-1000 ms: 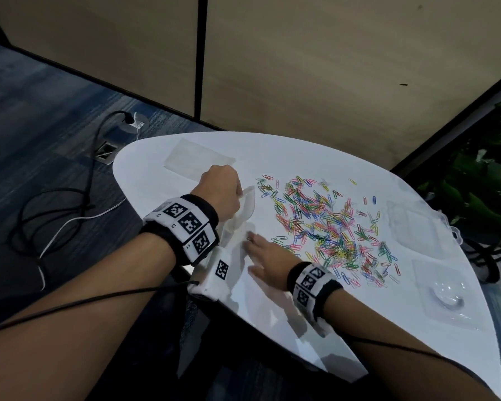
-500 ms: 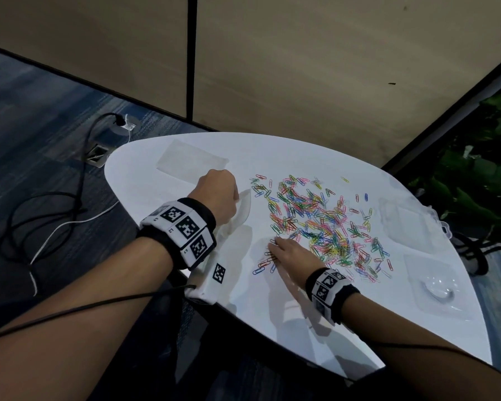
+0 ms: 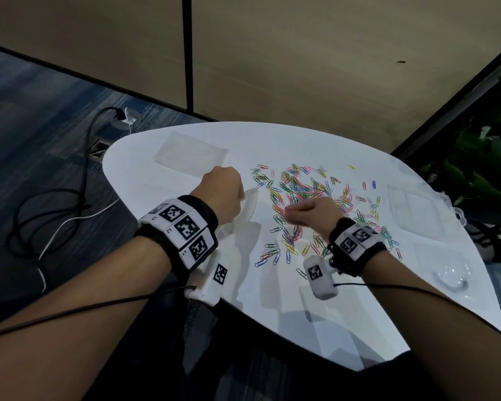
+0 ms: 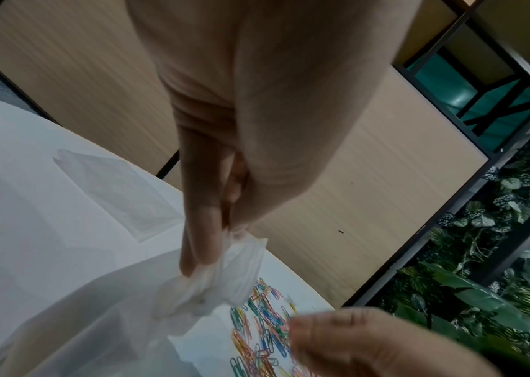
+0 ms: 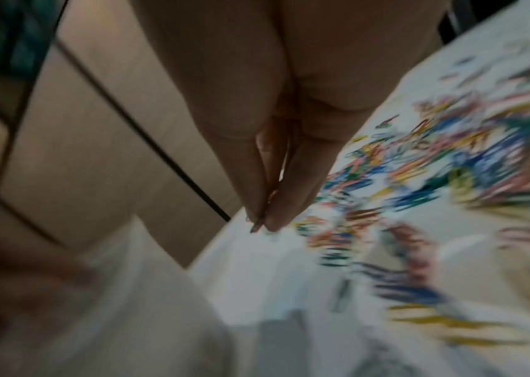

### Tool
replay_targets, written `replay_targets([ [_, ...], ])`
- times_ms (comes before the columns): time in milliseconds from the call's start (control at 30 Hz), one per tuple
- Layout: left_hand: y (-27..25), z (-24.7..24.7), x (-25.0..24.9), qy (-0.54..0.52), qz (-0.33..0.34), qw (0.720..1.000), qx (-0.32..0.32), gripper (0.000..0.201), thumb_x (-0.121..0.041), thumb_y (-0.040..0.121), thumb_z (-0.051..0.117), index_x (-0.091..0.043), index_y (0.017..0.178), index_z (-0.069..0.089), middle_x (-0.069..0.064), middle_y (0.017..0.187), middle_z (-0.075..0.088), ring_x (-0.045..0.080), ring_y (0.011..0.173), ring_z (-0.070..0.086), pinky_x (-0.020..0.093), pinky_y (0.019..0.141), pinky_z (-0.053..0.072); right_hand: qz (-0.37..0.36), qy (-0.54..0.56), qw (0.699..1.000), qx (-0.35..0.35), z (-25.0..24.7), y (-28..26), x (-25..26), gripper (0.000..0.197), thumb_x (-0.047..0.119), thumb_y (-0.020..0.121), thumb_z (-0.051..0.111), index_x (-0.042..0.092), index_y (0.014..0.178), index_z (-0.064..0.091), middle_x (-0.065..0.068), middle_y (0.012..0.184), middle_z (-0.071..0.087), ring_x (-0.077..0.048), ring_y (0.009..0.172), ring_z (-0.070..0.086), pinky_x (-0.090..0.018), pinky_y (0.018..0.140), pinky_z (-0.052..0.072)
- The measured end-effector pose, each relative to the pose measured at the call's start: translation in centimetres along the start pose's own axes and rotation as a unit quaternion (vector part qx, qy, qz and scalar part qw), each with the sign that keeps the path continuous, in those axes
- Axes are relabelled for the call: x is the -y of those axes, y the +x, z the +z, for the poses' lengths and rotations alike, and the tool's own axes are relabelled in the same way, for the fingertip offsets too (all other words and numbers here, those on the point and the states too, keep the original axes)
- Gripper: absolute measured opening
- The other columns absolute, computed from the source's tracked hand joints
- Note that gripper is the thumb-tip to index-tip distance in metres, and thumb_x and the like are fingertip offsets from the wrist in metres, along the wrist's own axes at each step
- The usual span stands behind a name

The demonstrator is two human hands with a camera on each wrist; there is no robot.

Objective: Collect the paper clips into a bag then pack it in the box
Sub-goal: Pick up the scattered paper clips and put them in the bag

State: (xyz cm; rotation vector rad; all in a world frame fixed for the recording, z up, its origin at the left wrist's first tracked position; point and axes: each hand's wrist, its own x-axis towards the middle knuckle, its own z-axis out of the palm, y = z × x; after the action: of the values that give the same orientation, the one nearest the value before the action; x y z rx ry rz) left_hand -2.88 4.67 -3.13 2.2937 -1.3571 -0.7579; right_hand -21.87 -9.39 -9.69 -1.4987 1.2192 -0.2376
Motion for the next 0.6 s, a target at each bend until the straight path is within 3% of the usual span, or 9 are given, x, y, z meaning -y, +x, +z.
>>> replay_targets([
  [67,0.2,0.1,-0.2,-0.005,-0.004,1.000,0.001,0.030,0.003,0.087,0.052,-0.007,0.101,0.076,0.015,0.097,0.074,0.031,0.089,0.072,0.039,0.086,0.060,-0.015,0.167,0.985,0.031,0.4,-1.0,1.8,0.019,-0.004,0.077,0.075,-0.003,0.096,0.072,-0.016,0.091,0.075,-0.030,0.089,0.072,-0.032,0.085,0.059],
  [167,0.2,0.3,-0.5,-0.015,-0.008,1.000,0.002,0.028,0.005,0.087,0.054,-0.005,0.103,0.075,0.014,0.092,0.075,0.029,0.087,0.074,0.039,0.086,0.061,-0.033,0.223,0.971,0.078,2.2,-2.7,3.5,0.018,-0.008,0.079,0.071,-0.005,0.097,0.071,-0.016,0.089,0.075,-0.023,0.081,0.073,-0.025,0.079,0.059],
  [333,0.4,1.0,-1.0,-0.023,-0.008,1.000,0.009,0.024,0.002,0.088,0.057,-0.005,0.103,0.074,0.011,0.093,0.075,0.024,0.072,0.076,0.037,0.079,0.063,-0.063,0.159,0.985,0.037,4.5,-3.4,2.2,0.019,-0.006,0.079,0.074,-0.008,0.097,0.071,-0.021,0.089,0.072,-0.025,0.078,0.071,-0.028,0.080,0.059],
  [500,0.6,1.6,-1.1,-0.025,-0.007,1.000,0.008,0.019,-0.002,0.087,0.064,-0.009,0.101,0.076,0.009,0.086,0.076,0.021,0.066,0.076,0.036,0.076,0.063,-0.092,0.081,0.991,0.062,5.0,-3.0,1.9,0.018,0.002,0.084,0.071,0.005,0.101,0.074,-0.019,0.099,0.074,-0.032,0.097,0.072,-0.041,0.094,0.055],
  [600,0.8,1.4,-0.9,-0.021,-0.013,1.000,0.000,0.026,0.004,0.084,0.063,-0.007,0.103,0.075,0.010,0.084,0.076,0.024,0.075,0.075,0.037,0.079,0.063,-0.149,0.012,0.988,0.035,4.4,-3.3,2.7,0.018,0.000,0.089,0.061,0.010,0.096,0.075,-0.011,0.093,0.075,-0.023,0.085,0.075,-0.039,0.083,0.060],
])
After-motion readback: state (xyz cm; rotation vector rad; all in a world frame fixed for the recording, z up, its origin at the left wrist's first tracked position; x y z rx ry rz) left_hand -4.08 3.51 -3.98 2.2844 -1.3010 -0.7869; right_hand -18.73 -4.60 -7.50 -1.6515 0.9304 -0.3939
